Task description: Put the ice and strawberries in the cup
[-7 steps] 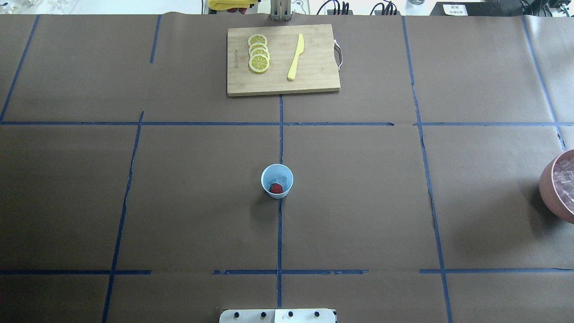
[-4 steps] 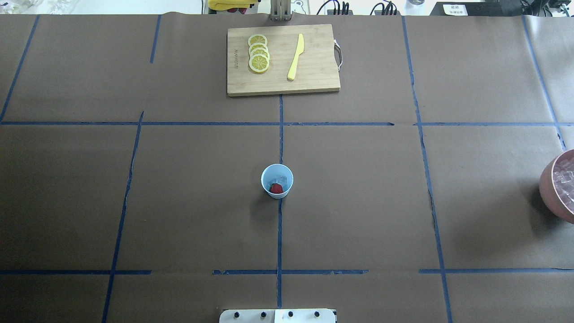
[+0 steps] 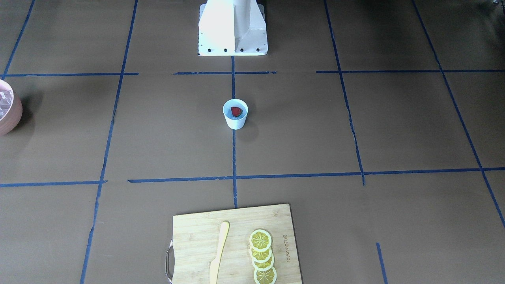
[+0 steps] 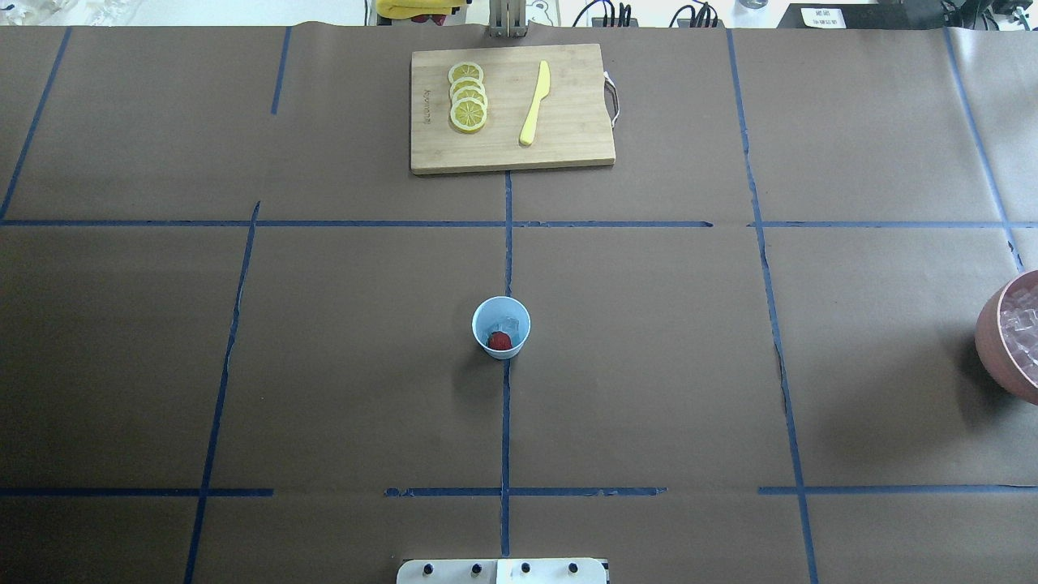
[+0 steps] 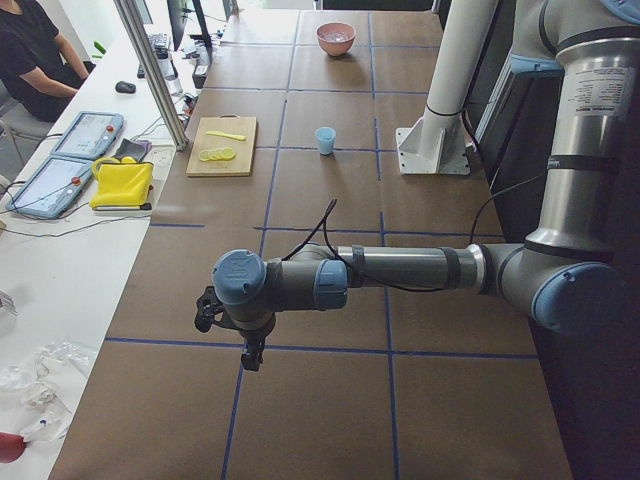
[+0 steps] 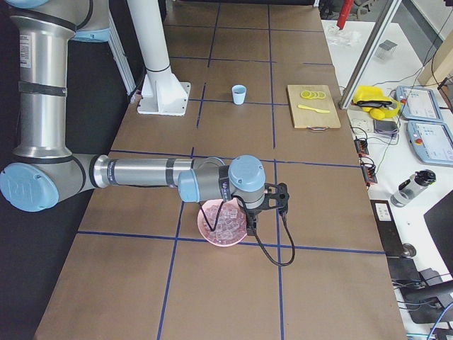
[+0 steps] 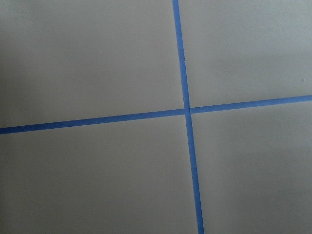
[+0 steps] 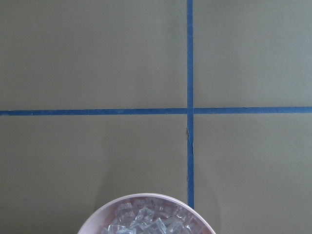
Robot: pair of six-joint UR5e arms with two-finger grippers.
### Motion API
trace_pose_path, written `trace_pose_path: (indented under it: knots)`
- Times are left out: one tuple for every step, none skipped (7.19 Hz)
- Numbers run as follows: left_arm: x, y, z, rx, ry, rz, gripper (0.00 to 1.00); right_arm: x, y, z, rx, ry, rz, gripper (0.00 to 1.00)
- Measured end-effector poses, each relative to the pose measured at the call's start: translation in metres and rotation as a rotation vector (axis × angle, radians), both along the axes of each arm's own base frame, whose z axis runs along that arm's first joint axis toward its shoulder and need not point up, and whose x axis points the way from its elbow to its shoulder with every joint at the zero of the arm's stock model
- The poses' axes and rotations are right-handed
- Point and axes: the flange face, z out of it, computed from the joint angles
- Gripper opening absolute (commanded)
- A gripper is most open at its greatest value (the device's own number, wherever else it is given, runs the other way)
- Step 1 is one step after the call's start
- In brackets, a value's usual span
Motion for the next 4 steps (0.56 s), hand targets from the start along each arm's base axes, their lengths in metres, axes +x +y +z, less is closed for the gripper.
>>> trace_pose_path:
  knots:
    - [0.0000,-0.0001,-0.0001,0.000,0.000,0.000,1.00,0.0001,0.0000,0.0000,0.000,0.000,0.000,0.99]
    - [-0.0003,-0.0003,-0.0001,0.001,-0.004,0.000,1.00,0.0001,0.0000,0.0000,0.000,0.000,0.000,0.99]
    - [-0.0006,-0.0006,-0.0005,0.002,-0.009,0.000,1.00,0.0000,0.0000,0.0002,-0.001,0.000,0.000,0.99]
    - [-0.0008,-0.0010,-0.0017,0.004,-0.011,0.001,1.00,-0.0001,0.0000,-0.0001,0.000,0.000,0.000,0.99]
